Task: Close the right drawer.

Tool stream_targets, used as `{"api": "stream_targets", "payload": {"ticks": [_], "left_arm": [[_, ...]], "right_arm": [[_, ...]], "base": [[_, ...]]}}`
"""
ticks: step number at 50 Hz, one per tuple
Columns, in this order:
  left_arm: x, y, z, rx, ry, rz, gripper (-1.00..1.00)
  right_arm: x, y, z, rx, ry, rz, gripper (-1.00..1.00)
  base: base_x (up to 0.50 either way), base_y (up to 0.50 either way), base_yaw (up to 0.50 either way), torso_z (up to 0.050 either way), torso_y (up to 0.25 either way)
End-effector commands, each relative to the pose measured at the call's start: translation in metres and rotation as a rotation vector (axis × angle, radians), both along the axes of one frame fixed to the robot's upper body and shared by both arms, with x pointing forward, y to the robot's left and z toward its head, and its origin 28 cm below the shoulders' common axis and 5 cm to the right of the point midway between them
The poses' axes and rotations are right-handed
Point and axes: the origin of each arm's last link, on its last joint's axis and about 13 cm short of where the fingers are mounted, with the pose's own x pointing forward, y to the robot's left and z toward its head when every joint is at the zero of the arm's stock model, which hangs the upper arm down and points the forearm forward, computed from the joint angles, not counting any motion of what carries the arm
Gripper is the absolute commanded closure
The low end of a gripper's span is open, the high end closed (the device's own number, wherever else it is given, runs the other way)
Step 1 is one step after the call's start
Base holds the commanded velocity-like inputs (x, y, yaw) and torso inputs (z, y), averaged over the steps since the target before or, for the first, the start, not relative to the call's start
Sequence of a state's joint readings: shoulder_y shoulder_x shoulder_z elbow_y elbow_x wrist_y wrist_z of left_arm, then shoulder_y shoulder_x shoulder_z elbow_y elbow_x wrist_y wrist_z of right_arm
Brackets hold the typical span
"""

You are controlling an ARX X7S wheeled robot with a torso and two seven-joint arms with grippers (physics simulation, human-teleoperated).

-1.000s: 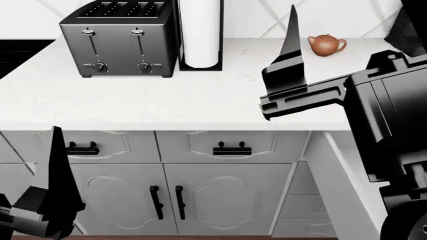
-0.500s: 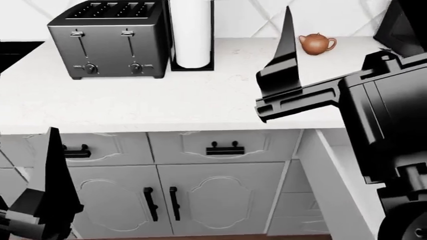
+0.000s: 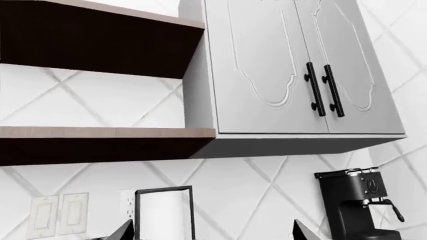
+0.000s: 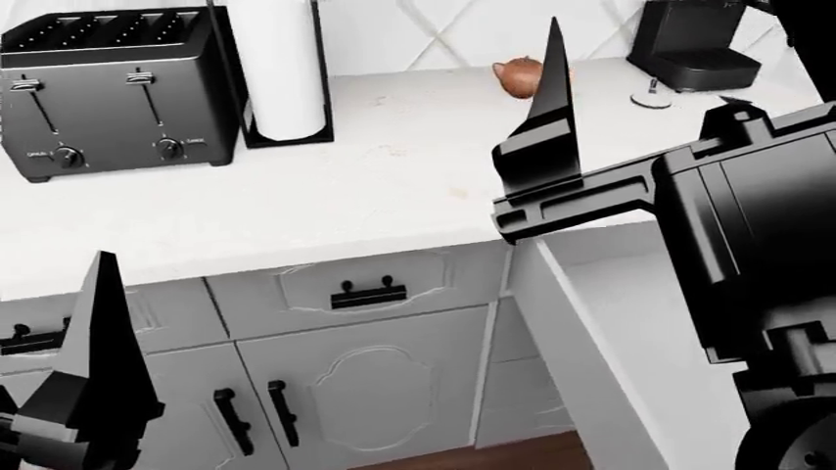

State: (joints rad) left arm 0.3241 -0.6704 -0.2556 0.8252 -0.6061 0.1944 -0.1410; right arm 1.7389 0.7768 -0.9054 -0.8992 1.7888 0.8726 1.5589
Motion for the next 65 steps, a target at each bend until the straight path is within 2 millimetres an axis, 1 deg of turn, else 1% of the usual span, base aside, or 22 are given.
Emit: {"api": "stream_targets", "payload": {"ticks": [1,65], "left_arm": [[0.0001,-0.0003,0.0003,0.001,-0.002,-0.003,-1.00],[-0.0017,0.0007,-0.0017,0.003,-0.005,0.002,-1.00]], "right_arm": [[0.0000,0.0001,0.0006,0.002,0.003,-0.003,-1.00],[0.0009,-0.0017,-0.0014,0.030,0.000,-0.007,-1.00]], "base": [[0.00,0.00,-0.50,0.000,0.000],[0.00,0.00,-0.50,0.000,0.000]]}}
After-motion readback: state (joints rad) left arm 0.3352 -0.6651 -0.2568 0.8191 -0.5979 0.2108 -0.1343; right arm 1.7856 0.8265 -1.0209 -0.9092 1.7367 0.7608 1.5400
